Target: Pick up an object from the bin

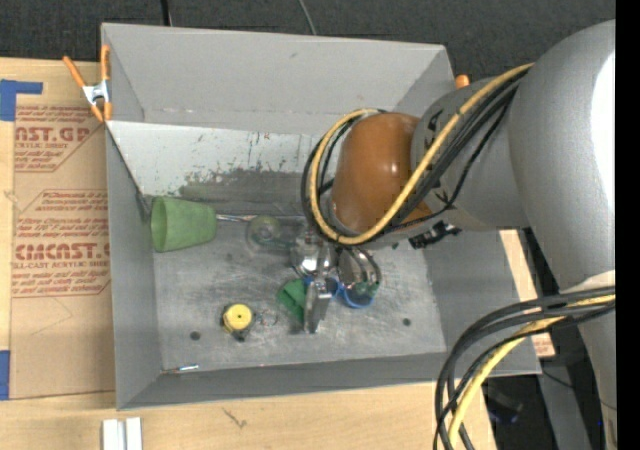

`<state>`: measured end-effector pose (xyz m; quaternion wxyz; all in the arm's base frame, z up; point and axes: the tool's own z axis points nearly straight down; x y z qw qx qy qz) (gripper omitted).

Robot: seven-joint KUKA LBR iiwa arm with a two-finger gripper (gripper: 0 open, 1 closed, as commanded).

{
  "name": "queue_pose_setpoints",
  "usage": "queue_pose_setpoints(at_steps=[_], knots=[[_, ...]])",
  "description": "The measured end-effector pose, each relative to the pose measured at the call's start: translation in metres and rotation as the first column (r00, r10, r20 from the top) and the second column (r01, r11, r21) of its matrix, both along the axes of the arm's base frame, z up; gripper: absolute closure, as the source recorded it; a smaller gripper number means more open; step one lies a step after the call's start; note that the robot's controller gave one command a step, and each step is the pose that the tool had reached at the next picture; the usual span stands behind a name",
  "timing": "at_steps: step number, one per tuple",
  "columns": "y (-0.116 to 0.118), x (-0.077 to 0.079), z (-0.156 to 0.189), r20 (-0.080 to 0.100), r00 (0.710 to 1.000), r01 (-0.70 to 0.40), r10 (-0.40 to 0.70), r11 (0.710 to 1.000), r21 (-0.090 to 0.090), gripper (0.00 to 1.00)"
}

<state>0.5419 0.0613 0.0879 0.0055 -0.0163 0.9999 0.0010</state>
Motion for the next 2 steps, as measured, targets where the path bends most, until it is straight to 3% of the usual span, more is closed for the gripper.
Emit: queue_pose_setpoints(at_steps=[1,2], knots=[[0.000,-0.003,-0.005,-0.009,1.000,0.000,0.000,1.000,-0.002,1.00],[-0.001,-0.005,0.121,-0.001,0.999,-0.035,0.035,0.999,-0.002,1.00]])
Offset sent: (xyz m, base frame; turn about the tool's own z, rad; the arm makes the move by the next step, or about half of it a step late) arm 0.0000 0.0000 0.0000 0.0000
